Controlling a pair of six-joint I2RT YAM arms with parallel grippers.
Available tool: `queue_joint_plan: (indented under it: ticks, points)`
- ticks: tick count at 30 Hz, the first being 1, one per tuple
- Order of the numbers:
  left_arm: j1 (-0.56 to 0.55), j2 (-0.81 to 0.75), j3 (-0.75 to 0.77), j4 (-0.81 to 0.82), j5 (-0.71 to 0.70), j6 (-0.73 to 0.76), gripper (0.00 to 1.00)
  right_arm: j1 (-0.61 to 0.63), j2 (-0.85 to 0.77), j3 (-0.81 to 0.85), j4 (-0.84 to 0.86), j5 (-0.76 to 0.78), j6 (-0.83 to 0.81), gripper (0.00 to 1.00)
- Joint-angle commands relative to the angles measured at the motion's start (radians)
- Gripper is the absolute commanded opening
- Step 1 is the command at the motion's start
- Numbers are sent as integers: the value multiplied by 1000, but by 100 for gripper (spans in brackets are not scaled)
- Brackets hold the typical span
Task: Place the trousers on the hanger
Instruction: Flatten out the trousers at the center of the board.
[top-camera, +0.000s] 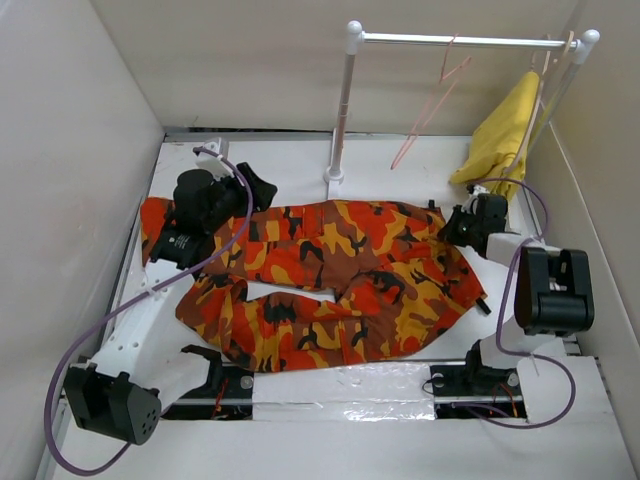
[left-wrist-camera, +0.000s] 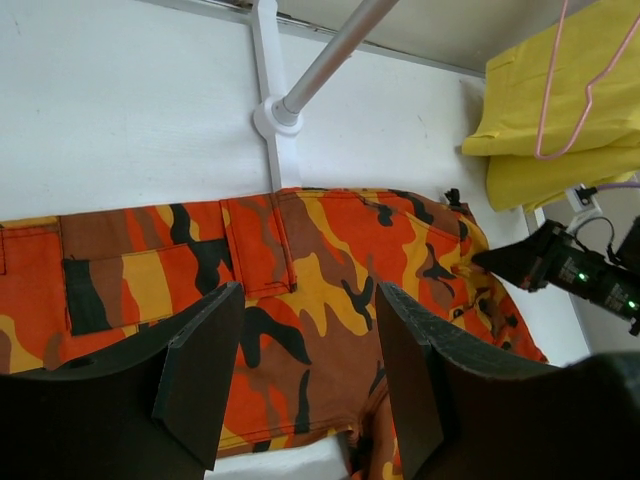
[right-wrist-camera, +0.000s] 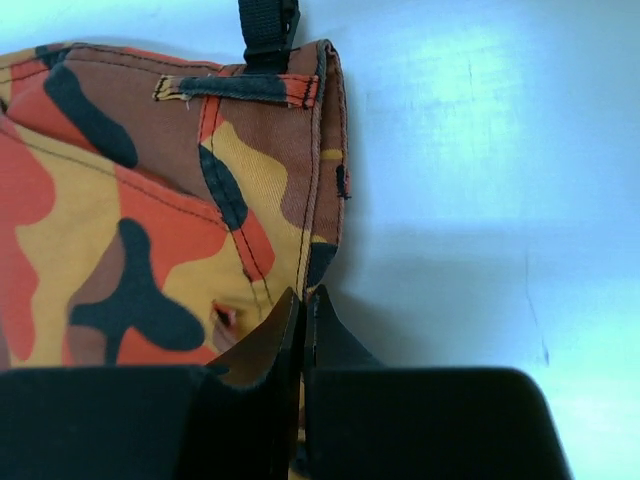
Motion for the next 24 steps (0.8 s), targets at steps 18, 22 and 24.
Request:
queue_joint_plan:
  ticks: [18, 22, 24]
  points:
    - [4, 214, 46, -74, -259, 30, 55, -398, -749, -241, -89, 238, 232, 45]
    - [4, 238, 50, -114, -380, 3, 58, -375, -821, -253, -66, 82, 212, 84]
    - [4, 245, 43, -120, -431, -31, 58, -314, -885, -267, -78, 41, 186, 82]
